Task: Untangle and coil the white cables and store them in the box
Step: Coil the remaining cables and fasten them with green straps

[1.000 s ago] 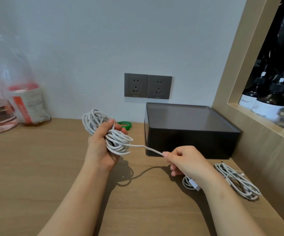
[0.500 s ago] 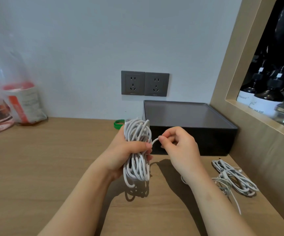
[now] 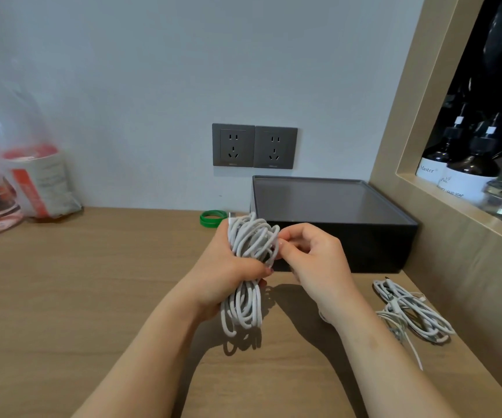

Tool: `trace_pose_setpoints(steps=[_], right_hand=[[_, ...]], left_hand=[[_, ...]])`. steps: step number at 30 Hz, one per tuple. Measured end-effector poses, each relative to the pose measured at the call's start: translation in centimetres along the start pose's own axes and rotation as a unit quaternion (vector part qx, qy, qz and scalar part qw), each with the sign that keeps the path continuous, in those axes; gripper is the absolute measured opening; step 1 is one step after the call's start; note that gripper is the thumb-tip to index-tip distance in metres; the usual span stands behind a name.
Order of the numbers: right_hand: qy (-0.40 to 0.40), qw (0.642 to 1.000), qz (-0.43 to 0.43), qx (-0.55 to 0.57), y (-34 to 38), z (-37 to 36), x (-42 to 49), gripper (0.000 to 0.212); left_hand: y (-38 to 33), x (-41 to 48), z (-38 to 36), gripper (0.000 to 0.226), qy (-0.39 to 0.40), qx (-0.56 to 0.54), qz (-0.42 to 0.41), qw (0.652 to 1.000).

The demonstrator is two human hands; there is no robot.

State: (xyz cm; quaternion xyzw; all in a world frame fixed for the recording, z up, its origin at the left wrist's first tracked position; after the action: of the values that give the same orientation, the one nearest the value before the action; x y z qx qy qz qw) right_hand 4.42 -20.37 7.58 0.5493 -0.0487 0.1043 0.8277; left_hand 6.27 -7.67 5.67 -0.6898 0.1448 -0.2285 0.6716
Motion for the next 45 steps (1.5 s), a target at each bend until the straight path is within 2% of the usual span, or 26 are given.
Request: trace_pose_setpoints(steps=[5,8,15,19,23,29,37,45], right_hand=[[0.055,0.988,-0.042,0.138,-0.5,0.1,-0.3,0.012],[0.085,0.989,-0.065,0.106,-0.9,0.8,-0.4,0.012],[-0.014,0.992,-0.027,0.126,-0.7,1.4,-0.3,0.011],[-0.054,0.977,0.005,0.208,-0.5,0.6,-0.3,0.013],[-0.017,0.971,0.017,0.236,-0.2,-0.6,-0.4,0.012],[0.048,0.976,0.007,0.214,-0.2,-2.1,-0.4,0.014],[0.025,0.978,0.004,0.207,-0.7,-1.9,-0.2,0.013],[-0.001,0.992,0.040,0.122,-0.2,-1.7,-0.3,0.019]], left_hand=[[0.4,0.0,0.4,0.052,-0.021,0.028,0.018,0.999],[0.3,-0.4,1.8,0.046,-0.071,0.015,0.013,0.997],[0.9,-0.5,3.0,0.045,-0.150,-0.039,-0.006,0.988],[1.1,0.0,1.6,0.047,-0.134,-0.039,-0.014,0.990],[1.2,0.0,1.7,0.046,-0.154,-0.056,-0.024,0.986],[1.2,-0.7,3.4,0.047,-0.214,-0.103,-0.047,0.970],[1.1,-0.2,1.7,0.045,-0.150,-0.167,-0.050,0.973],[1.4,-0.1,0.5,0.046,-0.094,-0.205,-0.029,0.974]])
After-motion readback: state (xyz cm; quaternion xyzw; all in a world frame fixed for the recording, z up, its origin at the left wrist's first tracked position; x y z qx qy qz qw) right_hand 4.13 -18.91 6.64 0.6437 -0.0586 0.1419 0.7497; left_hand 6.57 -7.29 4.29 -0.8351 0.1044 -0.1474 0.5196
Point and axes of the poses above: each hand's wrist, its own x-axis towards the middle knuckle, its own z-axis out of the back of the hand, y = z × x, the point moved 8 cm from there along x, towards the middle knuckle, and after that the axes turned 13 degrees about y, right-handed, at the moved point
